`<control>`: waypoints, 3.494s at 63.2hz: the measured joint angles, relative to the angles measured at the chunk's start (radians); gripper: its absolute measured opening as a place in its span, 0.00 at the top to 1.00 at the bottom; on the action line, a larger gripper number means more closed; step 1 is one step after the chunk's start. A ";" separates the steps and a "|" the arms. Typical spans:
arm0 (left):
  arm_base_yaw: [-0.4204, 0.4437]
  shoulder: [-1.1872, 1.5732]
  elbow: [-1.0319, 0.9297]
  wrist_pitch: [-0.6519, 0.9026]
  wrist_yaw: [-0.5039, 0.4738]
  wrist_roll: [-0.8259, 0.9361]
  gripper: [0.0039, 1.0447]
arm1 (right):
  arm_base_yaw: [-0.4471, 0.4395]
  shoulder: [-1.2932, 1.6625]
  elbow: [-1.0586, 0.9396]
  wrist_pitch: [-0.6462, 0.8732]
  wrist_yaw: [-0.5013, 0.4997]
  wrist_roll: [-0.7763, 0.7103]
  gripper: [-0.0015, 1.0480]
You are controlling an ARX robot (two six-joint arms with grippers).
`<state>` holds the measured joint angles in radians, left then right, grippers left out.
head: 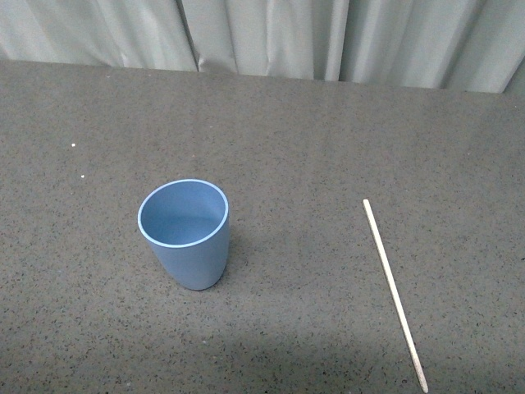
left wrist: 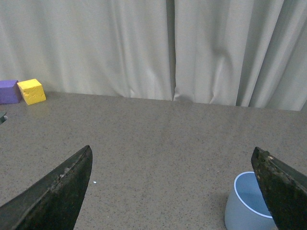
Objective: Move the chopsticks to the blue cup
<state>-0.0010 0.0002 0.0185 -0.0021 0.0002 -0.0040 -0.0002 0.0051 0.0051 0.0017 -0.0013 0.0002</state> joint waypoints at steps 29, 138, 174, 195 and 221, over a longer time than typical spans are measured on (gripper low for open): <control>0.000 0.000 0.000 0.000 0.000 0.000 0.06 | 0.000 0.000 0.000 0.000 0.000 0.000 0.09; 0.000 0.000 0.000 0.000 0.000 0.000 0.06 | 0.337 1.973 0.821 0.007 0.039 0.291 0.09; 0.000 0.000 0.000 0.000 0.000 0.000 0.06 | 0.365 2.083 0.945 -0.107 0.061 0.280 0.59; 0.000 0.000 0.000 0.000 0.000 0.000 0.06 | 0.362 2.082 0.945 -0.124 0.060 0.286 0.99; 0.000 0.000 0.000 0.000 0.000 0.000 0.06 | 0.371 1.761 0.718 0.442 0.035 0.206 0.99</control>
<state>-0.0010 0.0002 0.0185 -0.0021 -0.0002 -0.0040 0.3706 1.7664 0.7227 0.4438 0.0338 0.2062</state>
